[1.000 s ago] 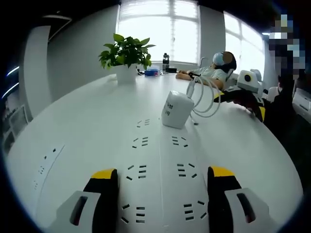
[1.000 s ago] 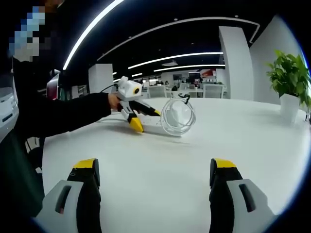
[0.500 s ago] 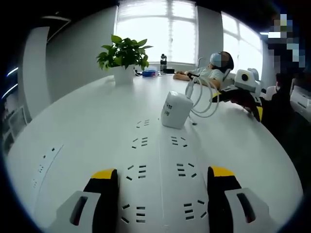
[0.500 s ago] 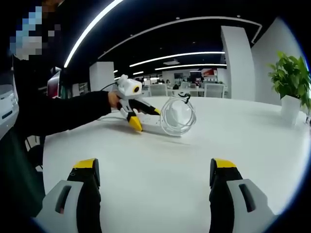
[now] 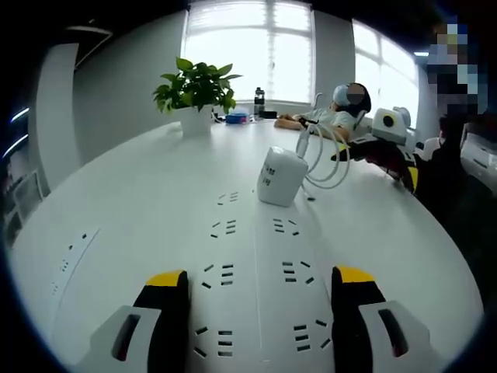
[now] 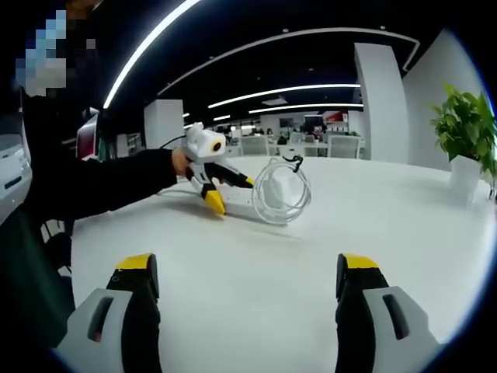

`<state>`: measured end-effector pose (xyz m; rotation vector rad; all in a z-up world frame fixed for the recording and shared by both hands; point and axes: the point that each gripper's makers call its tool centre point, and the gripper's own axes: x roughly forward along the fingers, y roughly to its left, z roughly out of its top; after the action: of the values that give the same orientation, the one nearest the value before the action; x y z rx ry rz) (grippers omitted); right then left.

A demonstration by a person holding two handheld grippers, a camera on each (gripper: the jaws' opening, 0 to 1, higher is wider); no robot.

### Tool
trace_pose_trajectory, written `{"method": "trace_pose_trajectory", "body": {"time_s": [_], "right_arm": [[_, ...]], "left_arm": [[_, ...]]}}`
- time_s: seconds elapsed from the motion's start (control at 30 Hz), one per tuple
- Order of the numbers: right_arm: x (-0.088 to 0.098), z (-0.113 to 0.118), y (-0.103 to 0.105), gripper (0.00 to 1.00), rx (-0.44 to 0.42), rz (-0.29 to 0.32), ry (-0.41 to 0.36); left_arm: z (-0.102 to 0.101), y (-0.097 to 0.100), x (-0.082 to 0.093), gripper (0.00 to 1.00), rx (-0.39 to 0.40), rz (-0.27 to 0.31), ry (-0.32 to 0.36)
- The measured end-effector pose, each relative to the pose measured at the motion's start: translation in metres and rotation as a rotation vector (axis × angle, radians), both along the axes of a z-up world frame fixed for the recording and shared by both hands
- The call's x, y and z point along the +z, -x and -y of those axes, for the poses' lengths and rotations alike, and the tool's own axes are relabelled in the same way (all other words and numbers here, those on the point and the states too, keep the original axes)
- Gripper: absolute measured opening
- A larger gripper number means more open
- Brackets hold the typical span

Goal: Straighten the power strip on the desk, plug the charger into it

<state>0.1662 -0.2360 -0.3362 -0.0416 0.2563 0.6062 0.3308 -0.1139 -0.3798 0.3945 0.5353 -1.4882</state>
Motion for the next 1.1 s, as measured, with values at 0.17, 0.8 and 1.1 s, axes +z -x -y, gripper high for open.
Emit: {"method": "trace_pose_trajectory", "body": {"time_s": [0.17, 0.8, 1.1], "right_arm": [[0.002, -0.005, 0.003, 0.98, 0.023, -0.011, -0.003], [0.009, -0.013, 0.008, 1.00, 0.047, 0.010, 0.005], [0.008, -0.014, 0.009, 1.00, 0.047, 0.005, 0.015]], "left_arm": [[-0.003, 0.002, 0.000, 0.75, 0.003, -0.001, -0.006], [-0.014, 0.014, 0.001, 0.75, -0.001, -0.003, -0.012], [-0.019, 0.021, 0.001, 0.75, -0.005, -0.003, -0.012]]}}
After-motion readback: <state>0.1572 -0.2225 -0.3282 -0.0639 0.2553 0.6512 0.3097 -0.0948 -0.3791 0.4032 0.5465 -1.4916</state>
